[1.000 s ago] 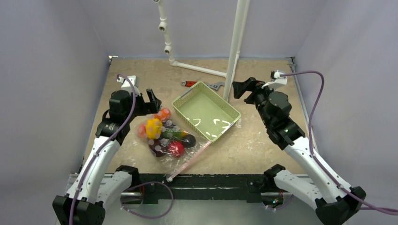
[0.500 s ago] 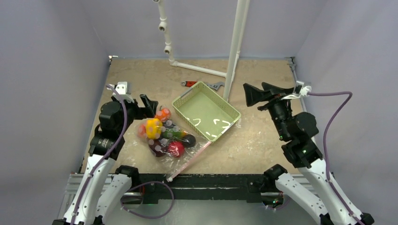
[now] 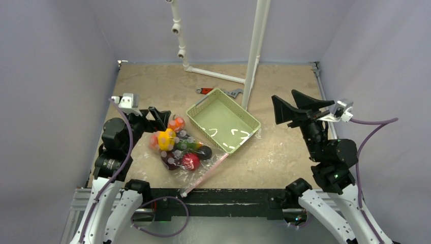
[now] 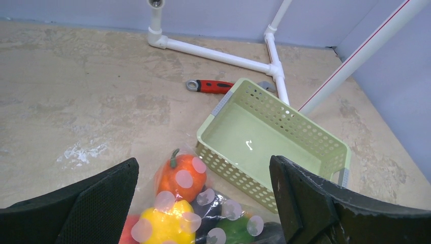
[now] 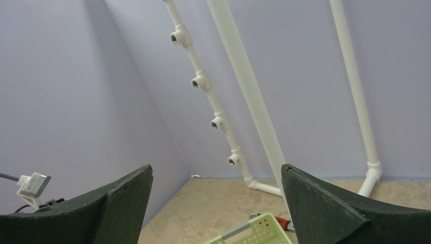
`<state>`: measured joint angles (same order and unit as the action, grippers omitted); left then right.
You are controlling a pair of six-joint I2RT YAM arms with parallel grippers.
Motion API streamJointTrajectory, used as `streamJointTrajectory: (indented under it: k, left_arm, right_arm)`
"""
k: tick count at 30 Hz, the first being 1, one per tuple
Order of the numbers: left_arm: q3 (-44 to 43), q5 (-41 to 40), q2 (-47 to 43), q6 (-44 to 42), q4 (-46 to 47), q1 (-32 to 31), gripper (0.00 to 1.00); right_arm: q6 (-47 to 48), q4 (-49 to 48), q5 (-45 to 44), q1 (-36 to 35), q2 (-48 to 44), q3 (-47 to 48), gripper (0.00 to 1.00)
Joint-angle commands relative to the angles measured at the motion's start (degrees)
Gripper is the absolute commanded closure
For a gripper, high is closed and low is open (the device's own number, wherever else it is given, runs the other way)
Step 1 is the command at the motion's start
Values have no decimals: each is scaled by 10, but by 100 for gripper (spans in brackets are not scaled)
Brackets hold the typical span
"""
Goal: Place the food in the zip-top bag and seal the zipper
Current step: Reset both arms
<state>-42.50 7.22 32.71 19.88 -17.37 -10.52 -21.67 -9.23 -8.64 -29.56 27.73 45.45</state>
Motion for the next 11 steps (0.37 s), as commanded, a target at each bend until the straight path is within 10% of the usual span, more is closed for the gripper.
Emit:
streamJointTrajectory:
  k: [1,11]
  left_arm:
    - [1,-11,-3,-8,20,2,1]
    - [-1,-15,2,-7,20,2,1]
  right_arm:
    - [17,-28,28,1,4,-4,1]
    - [21,-31,35,1,-6,-5,1]
